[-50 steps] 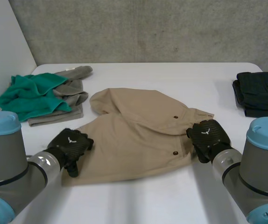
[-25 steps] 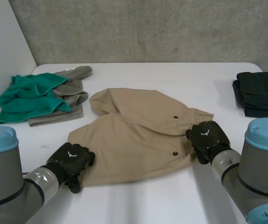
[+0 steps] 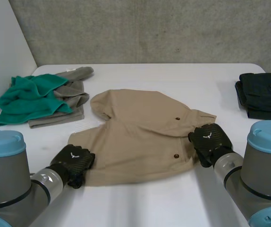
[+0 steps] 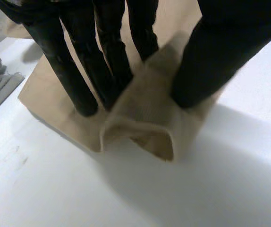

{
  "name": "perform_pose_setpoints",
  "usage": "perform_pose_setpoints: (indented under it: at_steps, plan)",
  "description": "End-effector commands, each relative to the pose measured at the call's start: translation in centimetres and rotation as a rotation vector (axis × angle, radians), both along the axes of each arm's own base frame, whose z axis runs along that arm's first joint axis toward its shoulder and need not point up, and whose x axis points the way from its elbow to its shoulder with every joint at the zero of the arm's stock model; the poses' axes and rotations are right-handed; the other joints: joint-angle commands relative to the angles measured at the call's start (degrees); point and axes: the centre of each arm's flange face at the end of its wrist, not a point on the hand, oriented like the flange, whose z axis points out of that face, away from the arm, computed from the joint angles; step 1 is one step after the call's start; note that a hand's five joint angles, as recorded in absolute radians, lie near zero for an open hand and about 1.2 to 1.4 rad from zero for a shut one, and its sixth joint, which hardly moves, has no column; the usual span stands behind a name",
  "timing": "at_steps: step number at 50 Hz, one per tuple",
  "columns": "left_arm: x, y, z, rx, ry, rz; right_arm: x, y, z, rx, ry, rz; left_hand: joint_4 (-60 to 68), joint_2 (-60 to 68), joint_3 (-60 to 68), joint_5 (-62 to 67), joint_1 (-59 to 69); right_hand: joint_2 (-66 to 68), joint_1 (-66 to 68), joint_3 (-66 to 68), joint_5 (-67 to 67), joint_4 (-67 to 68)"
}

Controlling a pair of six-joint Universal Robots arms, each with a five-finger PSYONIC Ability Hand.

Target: Fold the laundry.

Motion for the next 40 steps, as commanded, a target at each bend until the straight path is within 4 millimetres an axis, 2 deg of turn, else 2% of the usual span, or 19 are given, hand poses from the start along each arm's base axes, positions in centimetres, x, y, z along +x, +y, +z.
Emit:
perform_pose_setpoints:
  at_steps: [1, 5, 9, 10, 11, 13, 14, 15, 17, 18, 19, 21, 22, 23, 27, 30, 33, 37, 40]
  plan:
    - [0.0, -0.8, 1.9, -0.083, 0.025, 0.014, 0.0, -0.2, 0.3, -0.010, -0.005, -0.005, 15.3, 15.3, 15.7, 15.7, 18.5, 12.9, 23.8, 12.6, 13.8, 12.0]
    - [-0.4, -1.0, 5.2, -0.194, 0.072, 0.010, 0.0, -0.2, 1.7, -0.044, -0.011, -0.001, 15.3, 15.3, 15.7, 15.7, 18.5, 12.9, 23.8, 12.6, 13.8, 12.0]
    - [-0.6, -1.1, 9.9, -0.339, 0.147, 0.012, 0.0, 0.0, 6.1, -0.129, -0.023, 0.015, 15.3, 15.3, 15.7, 15.7, 18.5, 12.9, 23.8, 12.6, 13.8, 12.0]
    - [-0.6, -1.1, 11.2, -0.376, 0.170, 0.015, 0.0, 0.1, 8.2, -0.165, -0.031, 0.021, 15.3, 15.3, 15.7, 15.7, 18.5, 12.9, 23.8, 12.6, 13.8, 12.0]
    - [-0.7, -1.0, 13.7, -0.451, 0.218, 0.021, 0.1, 0.1, 9.5, -0.189, -0.039, 0.023, 15.3, 15.3, 15.7, 15.7, 18.5, 12.9, 23.8, 12.6, 13.8, 12.0]
    - [-0.6, -0.9, 16.5, -0.530, 0.270, 0.029, 0.1, 0.1, 12.0, -0.239, -0.063, 0.023, 15.3, 15.3, 15.7, 15.7, 18.5, 12.9, 23.8, 12.6, 13.8, 12.0]
    - [-0.5, -0.8, 18.0, -0.571, 0.297, 0.035, 0.1, 0.0, 14.5, -0.295, -0.088, 0.022, 15.3, 15.3, 15.7, 15.7, 18.5, 12.9, 23.8, 12.6, 13.8, 12.0]
    - [-0.4, -0.6, 20.7, -0.646, 0.348, 0.045, 0.1, 0.0, 15.9, -0.326, -0.102, 0.023, 15.3, 15.3, 15.7, 15.7, 18.5, 12.9, 23.8, 12.6, 13.8, 12.0]
    - [-0.1, -0.2, 23.5, -0.724, 0.402, 0.055, 0.1, 0.1, 18.5, -0.384, -0.128, 0.023, 15.3, 15.3, 15.7, 15.7, 18.5, 12.9, 23.8, 12.6, 13.8, 12.0]
    - [0.0, -0.1, 24.9, -0.758, 0.429, 0.059, 0.1, 0.3, 20.9, -0.442, -0.156, 0.027, 15.3, 15.3, 15.7, 15.7, 18.5, 12.9, 23.8, 12.6, 13.8, 12.0]
    - [0.2, 0.5, 27.4, -0.824, 0.482, 0.063, 0.1, 0.4, 22.1, -0.469, -0.169, 0.031, 15.3, 15.3, 15.7, 15.7, 18.5, 12.9, 23.8, 12.6, 13.8, 12.0]
    - [0.6, 0.9, 29.8, -0.886, 0.531, 0.073, 0.0, 0.7, 24.2, -0.521, -0.195, 0.041, 15.3, 15.3, 15.7, 15.7, 18.5, 12.9, 23.8, 12.6, 13.8, 12.0]
    - [0.7, 1.2, 31.0, -0.913, 0.555, 0.075, -0.1, 1.1, 26.1, -0.570, -0.220, 0.047, 15.3, 15.3, 15.7, 15.7, 18.5, 12.9, 23.8, 12.6, 13.8, 12.0]
    - [1.0, 1.7, 32.9, -0.963, 0.597, 0.079, -0.1, 1.3, 26.9, -0.592, -0.229, 0.048, 15.3, 15.3, 15.7, 15.7, 18.5, 12.9, 23.8, 12.6, 13.8, 12.0]
    - [1.4, 2.4, 36.3, -1.044, 0.670, 0.077, -0.4, 1.9, 29.5, -0.662, -0.259, 0.046, 15.3, 15.3, 15.7, 15.7, 18.5, 12.9, 23.8, 12.6, 13.8, 12.0]
    - [1.2, 2.3, 37.2, -1.062, 0.688, 0.069, -0.5, 1.9, 30.2, -0.681, -0.267, 0.041, 15.3, 15.3, 15.7, 15.7, 18.5, 12.9, 23.8, 12.6, 13.8, 12.0]
    - [0.5, 0.9, 36.6, -1.039, 0.677, 0.069, -0.4, 1.0, 29.4, -0.660, -0.254, 0.034, 15.3, 15.3, 15.7, 15.7, 18.5, 12.9, 23.8, 12.6, 13.8, 12.0]
    - [-0.7, -2.4, 34.6, -0.970, 0.645, 0.080, 0.5, -1.4, 26.5, -0.578, -0.219, 0.031, 15.3, 15.3, 15.7, 15.7, 18.5, 12.9, 23.8, 12.6, 13.8, 12.0]
    - [-2.1, -5.4, 31.7, -0.886, 0.605, 0.080, 1.0, -2.6, 24.9, -0.535, -0.202, 0.033, 15.3, 15.3, 15.7, 15.7, 18.5, 12.9, 23.8, 12.6, 13.8, 12.0]
